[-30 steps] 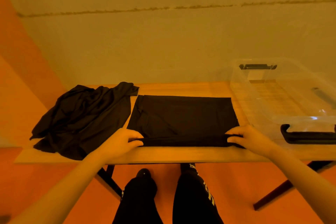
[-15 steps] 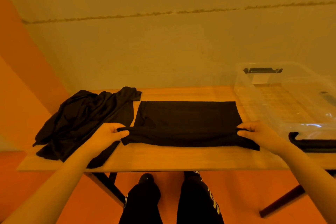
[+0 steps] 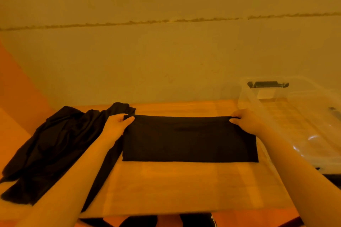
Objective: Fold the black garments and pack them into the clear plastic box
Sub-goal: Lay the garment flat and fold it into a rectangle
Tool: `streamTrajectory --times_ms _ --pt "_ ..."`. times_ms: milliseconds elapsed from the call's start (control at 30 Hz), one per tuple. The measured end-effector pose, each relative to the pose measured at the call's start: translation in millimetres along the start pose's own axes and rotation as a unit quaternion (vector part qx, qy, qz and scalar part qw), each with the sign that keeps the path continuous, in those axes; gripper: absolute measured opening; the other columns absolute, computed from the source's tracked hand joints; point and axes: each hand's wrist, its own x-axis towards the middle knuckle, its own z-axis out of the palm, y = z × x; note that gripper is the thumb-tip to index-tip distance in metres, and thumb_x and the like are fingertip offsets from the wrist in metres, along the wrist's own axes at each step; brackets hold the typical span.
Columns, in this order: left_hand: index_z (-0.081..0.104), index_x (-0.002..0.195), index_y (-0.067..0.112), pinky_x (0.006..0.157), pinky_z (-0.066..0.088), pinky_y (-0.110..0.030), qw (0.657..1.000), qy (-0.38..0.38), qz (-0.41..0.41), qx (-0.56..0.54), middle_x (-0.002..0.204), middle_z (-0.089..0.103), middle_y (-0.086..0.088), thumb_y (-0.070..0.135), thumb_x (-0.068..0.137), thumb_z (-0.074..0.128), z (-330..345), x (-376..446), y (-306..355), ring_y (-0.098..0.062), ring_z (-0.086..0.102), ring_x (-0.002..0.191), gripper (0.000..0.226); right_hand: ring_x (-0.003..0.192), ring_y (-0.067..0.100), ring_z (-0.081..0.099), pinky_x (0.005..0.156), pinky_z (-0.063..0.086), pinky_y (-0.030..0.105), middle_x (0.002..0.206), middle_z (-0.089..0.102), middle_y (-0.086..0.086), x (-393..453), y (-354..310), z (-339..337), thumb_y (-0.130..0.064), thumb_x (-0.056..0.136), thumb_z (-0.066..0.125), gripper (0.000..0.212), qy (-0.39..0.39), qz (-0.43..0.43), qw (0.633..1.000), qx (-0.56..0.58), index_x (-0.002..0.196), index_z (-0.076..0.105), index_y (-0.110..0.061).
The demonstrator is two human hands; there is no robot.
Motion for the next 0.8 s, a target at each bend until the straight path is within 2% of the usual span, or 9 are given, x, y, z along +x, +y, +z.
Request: streamTrajectory --times_ms 100,200,267,333,433,500,600,700,800 --pt "0.066 0.094 0.007 0.068 0.04 -0.028 0.992 0.061 0.022 0.105 0.088 0.064 -0.011 0.018 0.093 0.055 13.8 30.1 -10.1 -0.023 0.058 0.082 0.016 0.116 0.024 0.048 0.095 0.035 0.031 0.117 0.055 0.007 33.2 -1.5 2.0 -0.022 0.093 0.054 0.026 0.001 0.021 0.999 0.023 0.116 0.06 -0.011" --pt "0.06 0.112 0.004 0.071 0.039 -0.027 0.975 0.122 0.049 0.178 0.095 0.064 -0.011 0.016 0.093 0.055 25.8 36.3 -23.9 -0.024 0.059 0.087 0.024 0.115 0.024 0.048 0.098 0.034 0.033 0.118 0.055 0.007 50.6 11.5 19.2 -0.019 0.09 0.058 0.021 -0.016 0.048 0.999 0.015 0.11 0.062 -0.014" --pt "0.057 0.118 0.004 0.074 0.044 -0.03 0.969 0.143 0.079 0.185 0.101 0.063 -0.012 0.015 0.092 0.056 33.2 30.0 -32.2 -0.024 0.06 0.089 0.028 0.114 0.026 0.049 0.101 0.032 0.035 0.117 0.057 0.007 55.7 22.3 34.9 -0.014 0.09 0.058 0.015 0.033 0.041 0.996 0.074 0.103 0.063 -0.013" --pt "0.056 0.121 0.004 0.081 0.046 -0.034 0.968 0.144 0.055 0.199 0.109 0.059 -0.013 0.018 0.091 0.058 36.1 27.4 -40.0 -0.026 0.059 0.095 0.033 0.111 0.03 0.051 0.099 0.032 0.036 0.114 0.06 0.011 56.8 28.8 45.6 -0.011 0.09 0.056 0.017 0.112 0.032 0.984 0.136 0.104 0.064 -0.005" --pt "0.063 0.099 0.007 0.079 0.046 -0.035 0.969 0.121 0.02 0.213 0.089 0.061 -0.011 0.02 0.09 0.06 34.4 29.2 -46.0 -0.024 0.058 0.082 0.016 0.104 0.034 0.054 0.089 0.035 0.033 0.108 0.062 0.018 56.6 32.2 55.6 -0.01 0.091 0.055 0.017 0.181 0.014 0.97 0.163 0.101 0.064 0.001" --pt "0.055 0.075 0.008 0.062 0.041 -0.028 0.967 0.107 0.021 0.229 0.068 0.053 -0.01 0.02 0.09 0.06 32.5 32.4 -45.2 -0.018 0.05 0.063 0.02 0.095 0.032 0.056 0.082 0.036 0.032 0.101 0.063 0.018 56.8 34.0 62.4 -0.01 0.091 0.054 0.015 0.203 -0.004 0.966 0.158 0.097 0.063 0.001" --pt "0.053 0.073 0.008 0.054 0.032 -0.024 0.973 0.115 0.004 0.198 0.061 0.047 -0.002 0.02 0.091 0.059 31.0 34.9 -38.9 -0.007 0.041 0.055 0.022 0.083 0.03 0.054 0.077 0.034 0.031 0.093 0.063 0.023 53.7 33.4 68.9 -0.007 0.09 0.054 0.013 0.258 -0.02 0.956 0.141 0.093 0.062 0.003" --pt "0.056 0.073 0.001 0.051 0.03 -0.023 0.972 0.167 0.038 0.163 0.058 0.045 -0.003 0.02 0.093 0.055 32.7 38.1 -35.3 -0.012 0.042 0.053 0.027 0.088 0.043 0.057 0.078 0.034 0.035 0.092 0.062 0.029 49.1 28.2 65.1 -0.004 0.09 0.055 0.015 0.32 -0.029 0.94 0.117 0.095 0.062 0.008" --pt "0.054 0.073 0.006 0.05 0.03 -0.02 0.97 0.2 0.073 0.118 0.057 0.043 0.001 0.018 0.094 0.053 39.1 44.2 -30.4 -0.01 0.042 0.052 0.024 0.088 0.047 0.057 0.083 0.036 0.042 0.094 0.062 0.032 45.0 22.3 60.1 -0.005 0.091 0.054 0.019 0.367 -0.031 0.924 0.101 0.096 0.062 0.011"
